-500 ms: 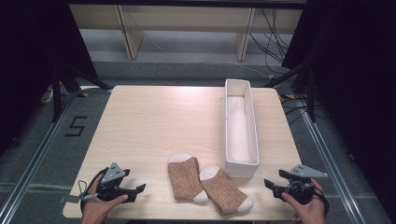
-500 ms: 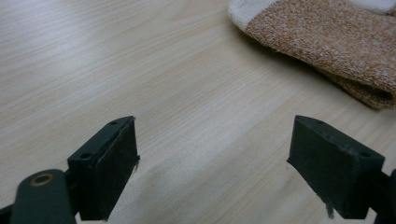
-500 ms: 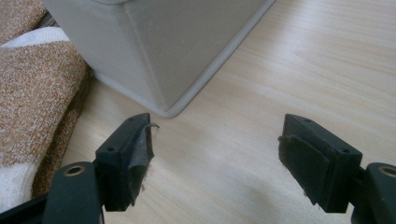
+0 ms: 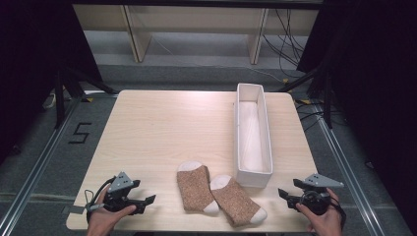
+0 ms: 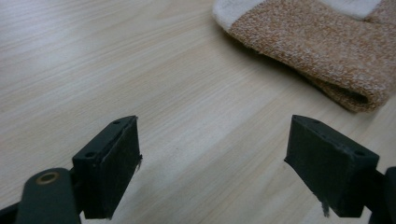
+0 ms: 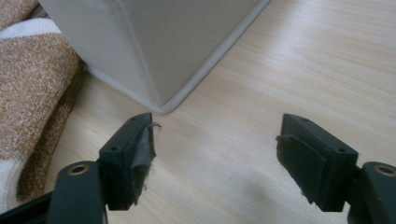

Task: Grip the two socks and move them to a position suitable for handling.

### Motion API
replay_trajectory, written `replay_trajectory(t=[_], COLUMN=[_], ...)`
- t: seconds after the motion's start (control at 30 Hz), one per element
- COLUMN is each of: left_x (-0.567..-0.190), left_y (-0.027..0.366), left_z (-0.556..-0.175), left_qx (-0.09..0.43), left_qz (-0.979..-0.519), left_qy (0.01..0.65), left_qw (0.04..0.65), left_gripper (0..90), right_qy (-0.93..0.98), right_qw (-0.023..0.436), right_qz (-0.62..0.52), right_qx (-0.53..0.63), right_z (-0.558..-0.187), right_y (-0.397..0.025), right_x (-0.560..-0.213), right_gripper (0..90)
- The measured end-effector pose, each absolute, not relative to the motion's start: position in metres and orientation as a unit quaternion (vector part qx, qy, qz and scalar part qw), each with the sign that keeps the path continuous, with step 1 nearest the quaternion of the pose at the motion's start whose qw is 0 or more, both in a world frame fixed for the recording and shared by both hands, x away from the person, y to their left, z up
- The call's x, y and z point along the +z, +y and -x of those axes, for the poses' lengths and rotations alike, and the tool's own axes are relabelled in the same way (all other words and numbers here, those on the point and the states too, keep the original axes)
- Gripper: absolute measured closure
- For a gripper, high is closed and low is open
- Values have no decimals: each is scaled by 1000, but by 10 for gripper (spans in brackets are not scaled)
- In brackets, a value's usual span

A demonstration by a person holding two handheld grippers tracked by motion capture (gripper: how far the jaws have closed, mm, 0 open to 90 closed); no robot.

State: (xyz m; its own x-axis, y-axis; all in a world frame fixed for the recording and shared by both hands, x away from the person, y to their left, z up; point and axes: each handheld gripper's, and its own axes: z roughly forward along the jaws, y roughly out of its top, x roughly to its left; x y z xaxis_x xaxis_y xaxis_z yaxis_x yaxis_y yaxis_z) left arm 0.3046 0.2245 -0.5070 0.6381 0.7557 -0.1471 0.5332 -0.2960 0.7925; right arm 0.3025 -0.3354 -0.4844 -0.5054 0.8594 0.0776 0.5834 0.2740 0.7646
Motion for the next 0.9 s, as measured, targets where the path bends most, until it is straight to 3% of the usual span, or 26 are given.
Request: replay_trajectory(t=[0.27,0.37,0.57,0.77,0.9], left_x=[-499,-496,-495,-492,-490], left_y=[213,205,187,168,143], left_z=[-306,-307,-307,-306,-303], left_qx=[128,129,124,111,94], left_qz=[-786,-800,-813,-823,-838], left_qy=[400,374,345,309,275], left_qw=[454,451,452,463,462], left_gripper=[154,295,404,453,572], right_qy=[781,782,782,785,791], right_qw=[181,184,180,180,179], right_qz=[-464,-464,-462,-461,-454], right_qx=[376,375,377,373,368], right_z=[-303,-304,-304,-305,-304], right_y=[-336,-336,-337,-336,-334], right_x=[-486,-486,-488,-488,-486], right_gripper=[283,285,286,286,286])
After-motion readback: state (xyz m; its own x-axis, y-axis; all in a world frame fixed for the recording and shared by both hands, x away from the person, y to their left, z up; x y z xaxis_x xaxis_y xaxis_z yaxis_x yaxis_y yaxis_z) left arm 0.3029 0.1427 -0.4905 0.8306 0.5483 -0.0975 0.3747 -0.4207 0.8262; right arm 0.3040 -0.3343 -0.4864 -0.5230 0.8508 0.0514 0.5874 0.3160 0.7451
